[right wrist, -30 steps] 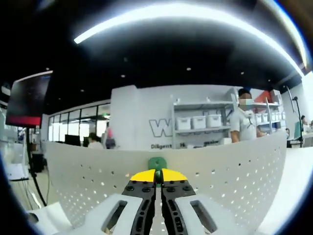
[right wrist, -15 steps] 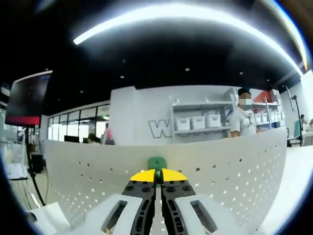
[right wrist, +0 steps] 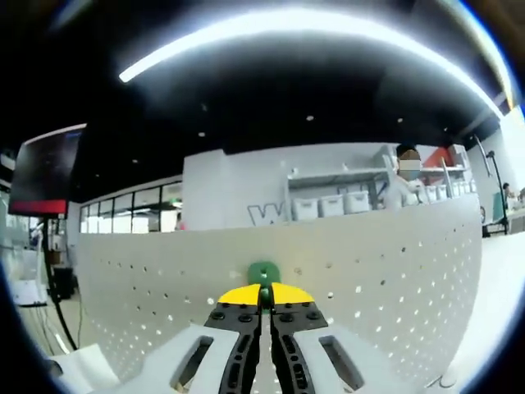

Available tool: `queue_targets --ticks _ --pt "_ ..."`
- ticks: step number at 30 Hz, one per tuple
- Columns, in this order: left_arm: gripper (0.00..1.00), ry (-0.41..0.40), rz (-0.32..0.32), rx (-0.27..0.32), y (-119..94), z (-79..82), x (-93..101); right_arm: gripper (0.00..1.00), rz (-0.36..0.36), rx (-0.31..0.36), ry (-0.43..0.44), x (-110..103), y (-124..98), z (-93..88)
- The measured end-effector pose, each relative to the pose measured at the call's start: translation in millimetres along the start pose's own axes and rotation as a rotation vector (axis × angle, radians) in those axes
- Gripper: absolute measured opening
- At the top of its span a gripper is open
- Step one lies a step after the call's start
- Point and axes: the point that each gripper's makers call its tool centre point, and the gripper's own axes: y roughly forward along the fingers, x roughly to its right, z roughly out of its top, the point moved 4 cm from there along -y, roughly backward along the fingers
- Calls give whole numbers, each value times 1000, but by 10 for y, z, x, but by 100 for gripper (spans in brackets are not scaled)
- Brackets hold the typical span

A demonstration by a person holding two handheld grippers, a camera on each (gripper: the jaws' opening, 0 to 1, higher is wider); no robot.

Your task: Insert the hook assembly into the mounting plate slot until the hook locks in place.

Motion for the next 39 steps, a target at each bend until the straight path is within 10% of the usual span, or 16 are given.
queue_targets --ticks 39 --pt "62 15 5 18 -32 42 21 11 15 -89 -109 -101 17 122"
